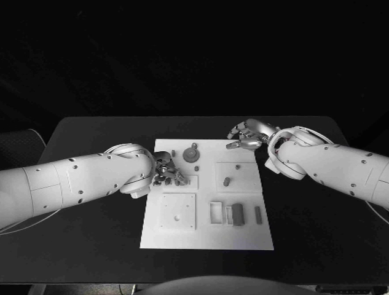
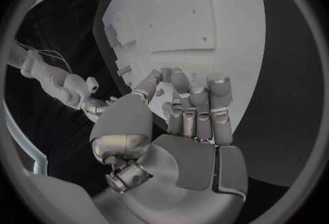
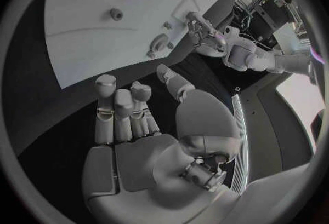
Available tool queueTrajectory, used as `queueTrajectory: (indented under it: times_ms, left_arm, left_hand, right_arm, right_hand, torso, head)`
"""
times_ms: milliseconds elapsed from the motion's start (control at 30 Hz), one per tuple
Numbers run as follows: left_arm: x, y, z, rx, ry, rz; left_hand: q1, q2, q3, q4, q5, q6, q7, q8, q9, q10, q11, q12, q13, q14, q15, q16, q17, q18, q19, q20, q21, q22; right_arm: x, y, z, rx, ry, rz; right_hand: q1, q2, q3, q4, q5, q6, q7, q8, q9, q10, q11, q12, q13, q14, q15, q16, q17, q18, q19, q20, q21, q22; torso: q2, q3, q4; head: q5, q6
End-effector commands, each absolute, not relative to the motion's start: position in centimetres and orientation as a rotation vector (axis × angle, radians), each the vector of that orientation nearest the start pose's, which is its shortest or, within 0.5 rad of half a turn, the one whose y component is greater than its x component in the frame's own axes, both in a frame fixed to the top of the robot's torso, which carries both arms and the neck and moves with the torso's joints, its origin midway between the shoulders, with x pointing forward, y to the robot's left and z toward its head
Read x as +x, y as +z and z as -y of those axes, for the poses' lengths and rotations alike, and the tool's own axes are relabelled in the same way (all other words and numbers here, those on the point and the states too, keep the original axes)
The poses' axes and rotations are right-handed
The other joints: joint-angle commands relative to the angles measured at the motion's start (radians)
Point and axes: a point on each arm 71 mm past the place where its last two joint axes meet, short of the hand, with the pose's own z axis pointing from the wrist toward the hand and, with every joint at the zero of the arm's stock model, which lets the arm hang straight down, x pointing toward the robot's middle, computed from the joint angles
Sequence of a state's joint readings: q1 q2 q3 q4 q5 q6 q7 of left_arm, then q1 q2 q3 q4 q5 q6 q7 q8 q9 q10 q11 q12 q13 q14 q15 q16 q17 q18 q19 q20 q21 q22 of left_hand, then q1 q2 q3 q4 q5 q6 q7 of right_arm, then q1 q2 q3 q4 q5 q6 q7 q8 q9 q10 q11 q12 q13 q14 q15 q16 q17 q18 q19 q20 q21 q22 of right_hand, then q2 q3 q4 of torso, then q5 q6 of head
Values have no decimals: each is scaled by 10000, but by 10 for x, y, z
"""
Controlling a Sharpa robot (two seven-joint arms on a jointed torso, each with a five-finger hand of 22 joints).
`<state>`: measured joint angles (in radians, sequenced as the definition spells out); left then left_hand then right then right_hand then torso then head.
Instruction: Assemble the parts on the task board
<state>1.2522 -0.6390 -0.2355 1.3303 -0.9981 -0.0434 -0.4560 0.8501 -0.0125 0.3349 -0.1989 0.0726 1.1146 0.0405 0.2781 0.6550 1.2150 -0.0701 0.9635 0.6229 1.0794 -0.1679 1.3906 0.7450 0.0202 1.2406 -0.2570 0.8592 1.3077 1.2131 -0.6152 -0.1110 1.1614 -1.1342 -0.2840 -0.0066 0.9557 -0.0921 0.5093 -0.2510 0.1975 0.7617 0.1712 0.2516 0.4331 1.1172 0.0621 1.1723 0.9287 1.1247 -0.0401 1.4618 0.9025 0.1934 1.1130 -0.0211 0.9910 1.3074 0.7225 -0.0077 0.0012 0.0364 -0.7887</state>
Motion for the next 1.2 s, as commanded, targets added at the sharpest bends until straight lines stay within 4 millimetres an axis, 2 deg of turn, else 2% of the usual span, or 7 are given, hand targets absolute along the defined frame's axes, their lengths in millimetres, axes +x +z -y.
queueTrajectory:
  times_ms: [33, 367, 533, 833, 867, 900, 1200]
  left_arm:
    - [494, -271, -177, -2085, -3947, -23121]
    - [495, -271, -176, -2079, -4021, -23092]
    - [494, -271, -175, -2105, -4238, -23123]
    - [493, -270, -175, -2375, -4591, -23061]
    - [493, -270, -175, -2394, -4601, -23033]
    - [493, -270, -175, -2397, -4622, -23016]
    - [494, -269, -176, -2530, -4714, -22898]
  left_hand:
    - [-22, 96, 15, -45, -43, 75, -2, 50, 11, 67, -10, 53, 15, 14, -67, 67, 9, 959, 29, -44, 66, 183]
    - [103, 181, -11, -135, 109, 45, 13, 26, 7, 56, 4, 57, 14, -5, -55, 68, 11, 944, 1, -45, 99, 185]
    - [341, 700, 4, -353, 499, -88, 72, -56, -14, -7, 58, 51, 12, -53, -5, 63, 11, 911, -61, -26, 137, 185]
    - [817, 1116, 128, -739, 1057, -311, 169, -174, -37, -96, 153, 65, 20, -129, 82, 73, 14, 880, -144, 29, 187, 181]
    - [1002, 1055, 359, -691, 653, -328, 168, -183, -36, -98, 167, 70, 20, -134, 98, 69, 7, 888, -137, 34, 183, 163]
    - [1239, 716, 1013, -220, 105, -330, 174, -195, -40, -93, 186, 72, 10, -119, 119, 66, -8, 874, -103, 66, 175, 129]
    - [1553, 735, 1555, -11, 268, -384, 216, -211, -28, -101, 197, 108, 13, -104, 128, 88, -16, 878, -86, 77, 237, 159]
  right_arm:
    - [540, -226, 189, 899, 7153, -17973]
    - [539, -226, 188, 887, 7171, -17980]
    - [539, -226, 189, 890, 7166, -17980]
    - [540, -226, 189, 891, 7161, -17986]
    - [540, -226, 189, 891, 7160, -17987]
    - [540, -226, 189, 891, 7159, -17988]
    - [540, -226, 189, 892, 7155, -17989]
  right_hand:
    - [-110, 12, 5, 30, 39, -10, 73, 47, -15, -82, 13, 56, -14, -21, -36, 49, -14, 684, -1, -84, -36, 52]
    - [-123, 10, 2, 39, 39, -9, 73, 49, -15, -82, 14, 57, -16, -20, -36, 49, -15, 684, -1, -83, -37, 52]
    - [-127, 10, 1, 43, 39, -9, 73, 49, -16, -81, 14, 58, -17, -20, -36, 50, -16, 684, 0, -83, -37, 53]
    - [-146, 15, -3, 60, 41, -9, 73, 51, -17, -80, 14, 60, -19, -19, -36, 51, -17, 684, 2, -82, -37, 53]
    - [-150, 17, -3, 64, 42, -8, 73, 51, -17, -79, 14, 61, -20, -18, -36, 51, -17, 684, 2, -82, -38, 53]
    - [-153, 19, -3, 66, 43, -8, 73, 51, -17, -79, 14, 61, -20, -18, -36, 52, -18, 684, 2, -82, -38, 53]
    - [-164, 20, -5, 76, 45, -9, 73, 52, -18, -78, 13, 63, -21, -17, -36, 53, -18, 684, 4, -82, -38, 53]
  torso:
    - [0, 3, 1]
    - [1, 5, -2]
    - [2, 0, -1]
    - [2, 0, -1]
    - [1, -1, -1]
    - [1, 0, -1]
    - [-1, 0, -1]
  head:
    - [4, -9]
    - [-4, -23]
    - [-7, -21]
    - [-9, -17]
    - [-10, -17]
    - [-10, -17]
    - [-3, 5]
